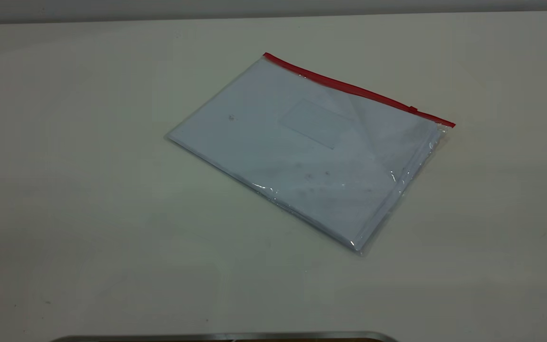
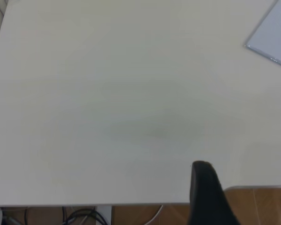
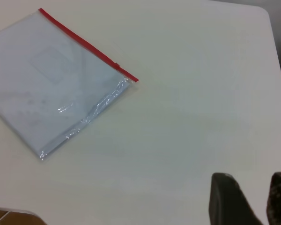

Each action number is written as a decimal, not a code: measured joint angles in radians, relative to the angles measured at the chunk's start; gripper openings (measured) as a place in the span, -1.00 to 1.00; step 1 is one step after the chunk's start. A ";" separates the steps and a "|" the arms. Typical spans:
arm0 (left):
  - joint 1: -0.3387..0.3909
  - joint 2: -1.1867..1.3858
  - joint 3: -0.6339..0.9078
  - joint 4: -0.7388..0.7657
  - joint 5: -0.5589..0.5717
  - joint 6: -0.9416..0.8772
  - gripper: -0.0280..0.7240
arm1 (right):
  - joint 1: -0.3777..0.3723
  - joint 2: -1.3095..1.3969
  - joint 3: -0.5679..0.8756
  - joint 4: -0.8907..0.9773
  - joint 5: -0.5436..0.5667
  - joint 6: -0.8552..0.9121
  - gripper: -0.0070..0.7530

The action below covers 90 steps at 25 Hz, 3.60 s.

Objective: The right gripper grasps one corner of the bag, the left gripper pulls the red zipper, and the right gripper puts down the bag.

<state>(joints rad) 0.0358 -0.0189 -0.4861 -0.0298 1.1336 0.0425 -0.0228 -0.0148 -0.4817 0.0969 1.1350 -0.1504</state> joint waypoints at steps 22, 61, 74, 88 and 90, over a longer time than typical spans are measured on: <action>0.000 0.925 -0.272 0.009 -0.572 -0.056 0.36 | 0.000 0.661 -0.199 0.034 -0.182 0.076 0.54; -0.260 1.888 -0.816 -0.156 -0.441 0.227 0.36 | 0.000 2.110 -0.375 1.427 -0.651 -1.389 0.54; -0.260 1.888 -0.817 -0.156 -0.439 0.232 0.36 | -0.036 2.339 -0.533 1.446 -0.579 -1.455 0.54; -0.260 1.888 -0.817 -0.158 -0.436 0.232 0.36 | -0.098 2.467 -0.643 1.463 -0.505 -1.529 0.54; -0.260 1.888 -0.817 -0.158 -0.436 0.232 0.36 | -0.098 2.484 -0.652 1.478 -0.480 -1.546 0.54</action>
<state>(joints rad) -0.2243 1.8695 -1.3028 -0.1874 0.6975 0.2749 -0.1207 2.4696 -1.1333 1.5753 0.6554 -1.6965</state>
